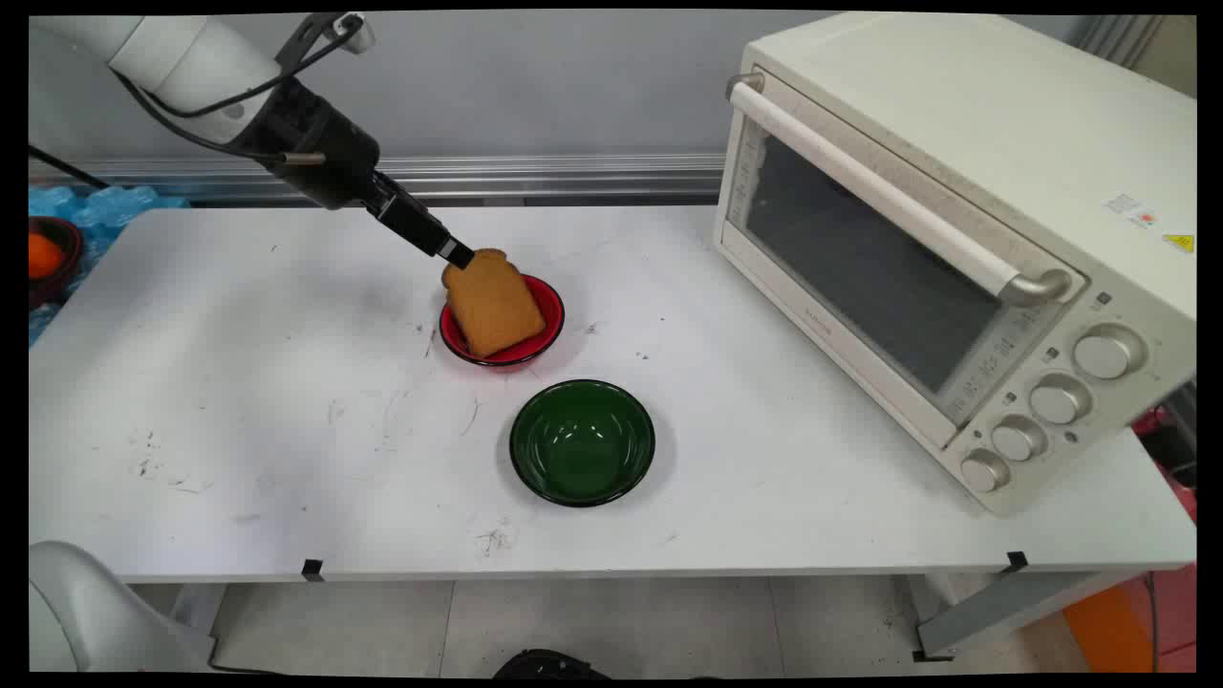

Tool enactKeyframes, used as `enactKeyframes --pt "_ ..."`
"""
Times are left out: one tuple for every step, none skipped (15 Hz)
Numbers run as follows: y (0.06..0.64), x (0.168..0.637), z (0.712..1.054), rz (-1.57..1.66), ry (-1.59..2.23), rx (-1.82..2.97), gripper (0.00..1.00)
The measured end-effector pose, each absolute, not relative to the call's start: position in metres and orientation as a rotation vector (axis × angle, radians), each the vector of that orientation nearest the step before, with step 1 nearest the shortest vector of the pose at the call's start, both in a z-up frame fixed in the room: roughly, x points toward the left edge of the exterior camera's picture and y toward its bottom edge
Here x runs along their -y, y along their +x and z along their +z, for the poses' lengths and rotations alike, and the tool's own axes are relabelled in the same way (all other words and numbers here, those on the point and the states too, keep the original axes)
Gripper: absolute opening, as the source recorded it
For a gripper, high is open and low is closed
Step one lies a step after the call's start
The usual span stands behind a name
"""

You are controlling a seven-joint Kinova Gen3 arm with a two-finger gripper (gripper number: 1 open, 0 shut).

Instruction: Open the oven

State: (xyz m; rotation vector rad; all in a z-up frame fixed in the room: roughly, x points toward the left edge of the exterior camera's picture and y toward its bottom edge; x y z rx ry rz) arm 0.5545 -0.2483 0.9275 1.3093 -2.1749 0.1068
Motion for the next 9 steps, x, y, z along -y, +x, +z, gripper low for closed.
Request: enactKeyframes --pt "0.555 0.249 0.929 0.111 1.305 2.177 1.0" --pt "0.555 0.25 0.93 0.117 1.299 2.178 1.0" --pt "0.554 0.251 0.932 0.12 1.295 2.18 1.0" --pt "0.554 0.252 0.933 0.125 1.289 2.181 1.0" --pt "0.553 0.253 0.936 0.131 1.28 2.182 1.0" --pt "0.552 0.255 0.938 0.137 1.269 2.183 1.0" --pt "0.551 0.257 0.941 0.142 1.259 2.183 1.0" --pt "0.549 0.26 0.944 0.15 1.249 2.182 1.0" --pt "0.546 0.264 0.949 0.157 1.236 2.18 1.0"
